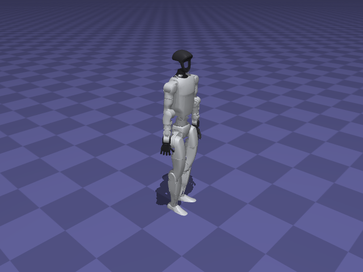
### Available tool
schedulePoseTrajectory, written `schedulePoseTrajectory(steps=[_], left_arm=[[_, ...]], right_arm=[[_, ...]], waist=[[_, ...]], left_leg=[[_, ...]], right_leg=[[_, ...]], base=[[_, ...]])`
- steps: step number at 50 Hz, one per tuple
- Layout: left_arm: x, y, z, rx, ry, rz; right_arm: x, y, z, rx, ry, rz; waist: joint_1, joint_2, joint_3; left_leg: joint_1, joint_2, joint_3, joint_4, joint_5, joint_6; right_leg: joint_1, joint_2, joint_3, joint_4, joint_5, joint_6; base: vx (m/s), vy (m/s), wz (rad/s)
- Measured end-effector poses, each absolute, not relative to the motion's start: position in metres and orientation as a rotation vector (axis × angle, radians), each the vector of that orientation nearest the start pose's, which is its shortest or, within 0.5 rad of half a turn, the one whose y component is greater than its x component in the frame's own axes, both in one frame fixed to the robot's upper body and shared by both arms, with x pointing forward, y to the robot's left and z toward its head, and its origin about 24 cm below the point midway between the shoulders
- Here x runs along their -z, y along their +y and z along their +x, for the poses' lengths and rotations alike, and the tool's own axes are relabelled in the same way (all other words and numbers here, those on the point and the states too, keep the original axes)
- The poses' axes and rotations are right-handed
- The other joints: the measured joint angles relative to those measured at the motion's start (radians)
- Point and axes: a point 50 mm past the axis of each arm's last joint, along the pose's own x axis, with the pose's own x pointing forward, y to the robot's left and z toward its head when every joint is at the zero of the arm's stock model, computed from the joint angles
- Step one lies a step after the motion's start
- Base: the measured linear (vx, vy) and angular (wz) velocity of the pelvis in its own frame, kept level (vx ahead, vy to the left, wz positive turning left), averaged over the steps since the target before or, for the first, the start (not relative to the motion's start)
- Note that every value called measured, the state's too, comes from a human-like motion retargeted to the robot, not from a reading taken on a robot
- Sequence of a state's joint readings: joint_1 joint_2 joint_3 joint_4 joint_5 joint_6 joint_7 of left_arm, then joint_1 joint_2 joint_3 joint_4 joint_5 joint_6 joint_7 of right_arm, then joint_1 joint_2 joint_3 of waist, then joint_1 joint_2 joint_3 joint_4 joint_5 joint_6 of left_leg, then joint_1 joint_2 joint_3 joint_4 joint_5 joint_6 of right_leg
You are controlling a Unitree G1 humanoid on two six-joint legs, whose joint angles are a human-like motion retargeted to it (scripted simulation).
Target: In place motions
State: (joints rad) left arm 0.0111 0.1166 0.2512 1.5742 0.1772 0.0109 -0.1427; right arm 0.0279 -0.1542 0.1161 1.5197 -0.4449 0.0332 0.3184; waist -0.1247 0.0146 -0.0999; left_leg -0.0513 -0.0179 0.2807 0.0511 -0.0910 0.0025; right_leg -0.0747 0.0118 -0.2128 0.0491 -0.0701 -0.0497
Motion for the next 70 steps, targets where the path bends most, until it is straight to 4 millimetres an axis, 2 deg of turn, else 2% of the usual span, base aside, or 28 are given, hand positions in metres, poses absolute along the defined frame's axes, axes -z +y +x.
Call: schedulePoseTrajectory(steps=[14, 29, 33, 38, 43, 49, 57, 65, 67, 70], left_arm=[[0.179, 0.193, -0.003, -0.057, 1.598, -0.09], [0.179, 0.193, -0.008, -0.08, 1.598, -0.109], [0.179, 0.196, -0.007, -0.09, 1.586, -0.109], [0.179, 0.199, 0.0, -0.094, 1.561, -0.102], [0.179, 0.195, -0.001, -0.102, 1.559, -0.123], [0.179, 0.194, -0.007, -0.107, 1.576, -0.131], [0.179, 0.194, -0.018, -0.133, 1.606, -0.153], [0.178, 0.198, -0.023, -0.157, 1.614, -0.153], [0.178, 0.199, -0.024, -0.162, 1.613, -0.154], [0.178, 0.199, -0.025, -0.167, 1.616, -0.157]], right_arm=[[0.176, -0.2, -0.01, -0.543, 1.694, -0.299], [0.176, -0.202, -0.01, -0.535, 1.694, -0.303], [0.176, -0.202, -0.007, -0.538, 1.683, -0.303], [0.176, -0.204, -0.003, -0.533, 1.669, -0.31], [0.176, -0.207, -0.003, -0.524, 1.676, -0.327], [0.176, -0.208, -0.002, -0.518, 1.669, -0.318], [0.176, -0.207, -0.003, -0.523, 1.672, -0.319], [0.176, -0.207, -0.004, -0.532, 1.671, -0.325], [0.176, -0.207, -0.003, -0.531, 1.672, -0.323], [0.176, -0.206, -0.004, -0.53, 1.678, -0.32]], waist=[[-0.002, -0.004, -0.003], [-0.009, -0.007, 0.001], [-0.002, -0.028, 0.009], [-0.004, -0.069, 0.019], [-0.002, -0.089, 0.026], [0.012, -0.107, 0.047], [0.009, -0.106, 0.053], [0.015, -0.071, 0.052], [0.017, -0.058, 0.047], [0.011, -0.036, 0.034]], left_leg=[[-0.011, 0.011, 0.0, 0.044, -0.015, -0.006], [-0.027, 0.029, 0.015, 0.112, -0.034, -0.019], [-0.087, 0.029, 0.029, 0.234, -0.025, -0.003], [-0.247, 0.031, 0.027, 0.524, 0.076, 0.035], [-0.381, 0.053, 0.062, 0.756, 0.048, 0.073], [-0.456, 0.035, 0.053, 0.847, 0.044, 0.076], [-0.41, 0.023, 0.051, 0.753, 0.053, 0.071], [-0.203, -0.03, -0.03, 0.387, 0.151, 0.015], [-0.147, -0.032, -0.044, 0.298, 0.062, 0.008], [-0.091, -0.032, -0.05, 0.185, -0.01, 0.025]], right_leg=[[0.009, 0.009, 0.013, -0.001, -0.004, -0.012], [0.012, 0.016, 0.039, 0.008, -0.011, -0.031], [0.009, -0.001, 0.062, 0.011, -0.008, -0.041], [0.003, -0.049, 0.062, 0.006, 0.002, -0.046], [0.001, -0.069, 0.068, 0.003, 0.009, -0.063], [0.009, -0.08, 0.072, 0.004, 0.009, -0.077], [0.017, -0.08, 0.068, 0.006, 0.002, -0.08], [0.027, -0.039, 0.075, 0.011, -0.012, -0.075], [0.027, -0.024, 0.078, 0.013, -0.016, -0.072], [0.026, -0.004, 0.077, 0.015, -0.021, -0.065]], base=[[0.0, 0.0, 0.0], [0.0, 0.0, 0.0], [0.0, 0.0, 0.0], [-0.07, 0.02, 0.26], [-0.03, 0.02, 0.13], [-0.02, 0.01, 0.02], [0.0, 0.0, 0.0], [0.01, -0.02, -0.08], [0.04, -0.06, -0.2], [0.05, -0.07, -0.08]])
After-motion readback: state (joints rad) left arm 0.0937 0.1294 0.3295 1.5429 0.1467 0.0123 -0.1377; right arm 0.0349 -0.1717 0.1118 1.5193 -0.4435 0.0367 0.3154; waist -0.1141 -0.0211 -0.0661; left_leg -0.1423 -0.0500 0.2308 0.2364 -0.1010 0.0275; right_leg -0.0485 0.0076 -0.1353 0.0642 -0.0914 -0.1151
